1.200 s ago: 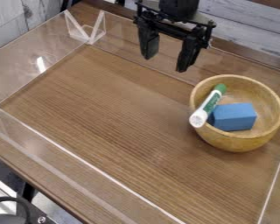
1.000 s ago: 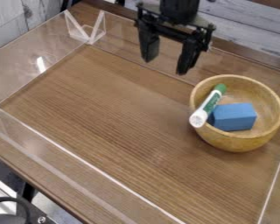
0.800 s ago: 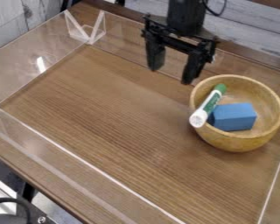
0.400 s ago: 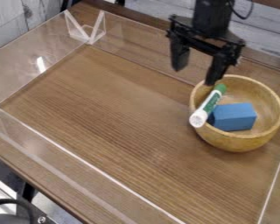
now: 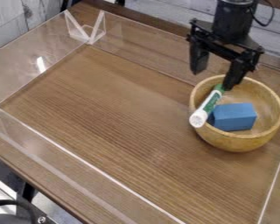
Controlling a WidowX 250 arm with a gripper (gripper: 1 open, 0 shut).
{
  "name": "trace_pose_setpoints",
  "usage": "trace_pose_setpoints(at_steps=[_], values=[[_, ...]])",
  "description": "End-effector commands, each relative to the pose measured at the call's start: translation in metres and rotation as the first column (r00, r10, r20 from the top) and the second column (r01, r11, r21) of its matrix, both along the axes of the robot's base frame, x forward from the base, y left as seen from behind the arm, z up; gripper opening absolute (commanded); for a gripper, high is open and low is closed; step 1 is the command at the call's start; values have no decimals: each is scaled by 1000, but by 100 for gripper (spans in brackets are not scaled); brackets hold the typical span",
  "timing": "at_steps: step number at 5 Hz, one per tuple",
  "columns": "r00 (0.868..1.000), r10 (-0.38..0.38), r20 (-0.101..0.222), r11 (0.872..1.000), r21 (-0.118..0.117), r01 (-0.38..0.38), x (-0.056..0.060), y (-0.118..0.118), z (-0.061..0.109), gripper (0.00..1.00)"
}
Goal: Remove the green marker from inside the brown bowl and put it on the table
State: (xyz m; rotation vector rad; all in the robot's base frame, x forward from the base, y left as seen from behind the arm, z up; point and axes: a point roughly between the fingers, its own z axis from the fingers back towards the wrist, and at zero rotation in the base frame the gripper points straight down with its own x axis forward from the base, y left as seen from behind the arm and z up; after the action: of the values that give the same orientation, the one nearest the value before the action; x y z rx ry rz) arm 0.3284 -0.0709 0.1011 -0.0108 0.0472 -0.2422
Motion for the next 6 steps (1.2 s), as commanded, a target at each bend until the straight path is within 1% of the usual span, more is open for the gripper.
trace_pose_setpoints(at_steps=[1,3,6], values=[[996,-39,80,999,-6,40,12,-8,17,100],[993,-67,95,998,-4,68,16,-14,13,100],[990,-93,110,995,-8,95,15,-15,7,100]])
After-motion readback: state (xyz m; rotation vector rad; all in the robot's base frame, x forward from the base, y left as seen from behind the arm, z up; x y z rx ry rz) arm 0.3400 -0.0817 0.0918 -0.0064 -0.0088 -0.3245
